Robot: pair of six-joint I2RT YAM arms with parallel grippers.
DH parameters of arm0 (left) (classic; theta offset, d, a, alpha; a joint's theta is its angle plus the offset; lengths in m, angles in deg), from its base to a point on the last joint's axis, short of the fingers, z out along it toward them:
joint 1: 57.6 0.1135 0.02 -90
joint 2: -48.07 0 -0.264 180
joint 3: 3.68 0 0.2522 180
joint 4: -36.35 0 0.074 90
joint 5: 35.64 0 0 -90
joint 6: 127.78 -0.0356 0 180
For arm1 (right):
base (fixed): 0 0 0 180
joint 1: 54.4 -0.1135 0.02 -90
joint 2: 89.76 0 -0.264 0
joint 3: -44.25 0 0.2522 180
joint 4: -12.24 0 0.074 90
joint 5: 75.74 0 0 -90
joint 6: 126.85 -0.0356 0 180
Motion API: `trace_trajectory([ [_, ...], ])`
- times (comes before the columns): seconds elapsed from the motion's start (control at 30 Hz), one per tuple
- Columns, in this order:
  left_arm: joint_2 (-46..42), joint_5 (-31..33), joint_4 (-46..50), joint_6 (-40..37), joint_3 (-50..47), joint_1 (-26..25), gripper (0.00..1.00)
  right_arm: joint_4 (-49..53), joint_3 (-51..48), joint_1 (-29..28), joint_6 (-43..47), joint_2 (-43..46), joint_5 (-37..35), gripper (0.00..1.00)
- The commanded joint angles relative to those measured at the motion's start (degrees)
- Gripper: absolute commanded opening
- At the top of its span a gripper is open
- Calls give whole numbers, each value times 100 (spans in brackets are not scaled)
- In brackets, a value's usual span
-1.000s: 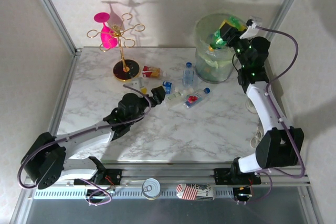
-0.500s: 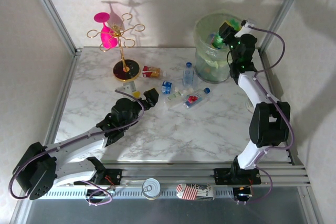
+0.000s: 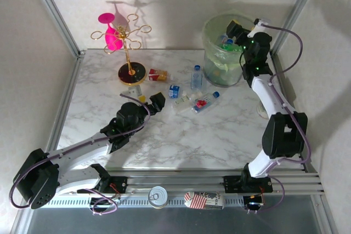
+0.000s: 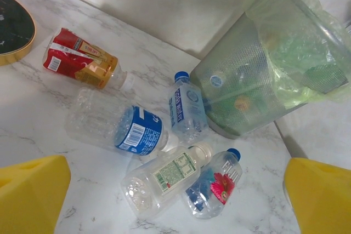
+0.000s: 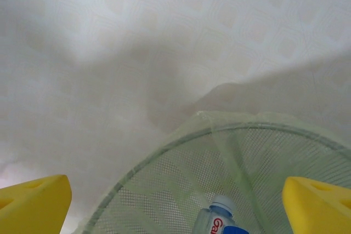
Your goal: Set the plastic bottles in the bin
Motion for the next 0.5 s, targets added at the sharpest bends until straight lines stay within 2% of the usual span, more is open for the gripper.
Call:
trace_trajectory([
  [0.0,21,-92,283,-193,288,72,100,445,-23,11,188,561,32,99],
  [0.2,86,-307,674,-337,562,90,100,934,-620,-231,270,1256,281,99],
  [0.47,99,-757,953,-316,713,99,100,1637,-1251,-965,213,1948,598,99],
])
